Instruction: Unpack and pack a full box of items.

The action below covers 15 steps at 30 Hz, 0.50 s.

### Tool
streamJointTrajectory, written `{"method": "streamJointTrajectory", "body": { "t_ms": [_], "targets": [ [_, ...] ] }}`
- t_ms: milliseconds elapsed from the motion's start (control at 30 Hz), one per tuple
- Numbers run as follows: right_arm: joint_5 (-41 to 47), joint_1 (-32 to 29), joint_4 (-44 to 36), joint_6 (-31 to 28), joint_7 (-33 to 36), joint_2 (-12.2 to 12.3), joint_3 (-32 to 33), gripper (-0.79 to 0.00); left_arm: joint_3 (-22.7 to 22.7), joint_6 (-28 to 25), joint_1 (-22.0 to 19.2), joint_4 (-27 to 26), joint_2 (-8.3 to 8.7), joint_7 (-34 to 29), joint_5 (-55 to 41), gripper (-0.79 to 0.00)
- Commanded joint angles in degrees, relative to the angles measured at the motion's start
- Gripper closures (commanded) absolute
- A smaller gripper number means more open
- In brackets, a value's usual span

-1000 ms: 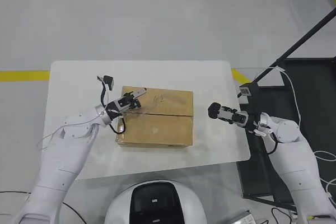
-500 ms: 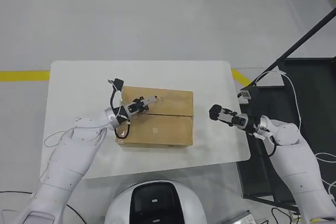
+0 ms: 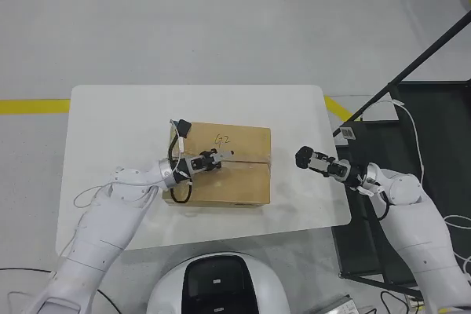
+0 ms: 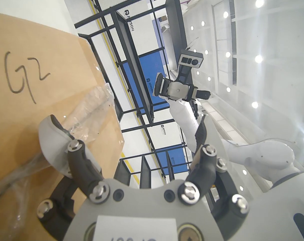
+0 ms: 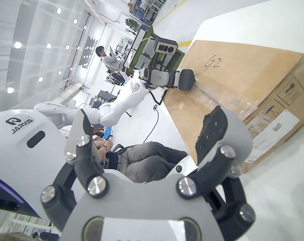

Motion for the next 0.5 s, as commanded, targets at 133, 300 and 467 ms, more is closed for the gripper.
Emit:
{"method": "streamJointTrajectory", "body": {
  "t_ms": [133,300,467],
  "targets": [
    [0.4,-0.4,-0.5,-0.3,-0.3,0.3,0.0,-0.785,-2.6,-2.1,0.3,-0.5,0.23,-0.1,-5.3,-0.785],
    [0.3,-0.4,-0.8,-0.5,-0.5,0.5,-0.6,-0.785,-6.4,-3.2,2.3,-1.3,1.02,4.3,-3.5,-0.785],
    [0.2,-0.2,-0.5,-0.7,-0.7,0.6,-1.3,-0.785,-8.0,-0.1,3.8,-2.2,1.61,6.3,0.3,-0.785]
  ]
}}
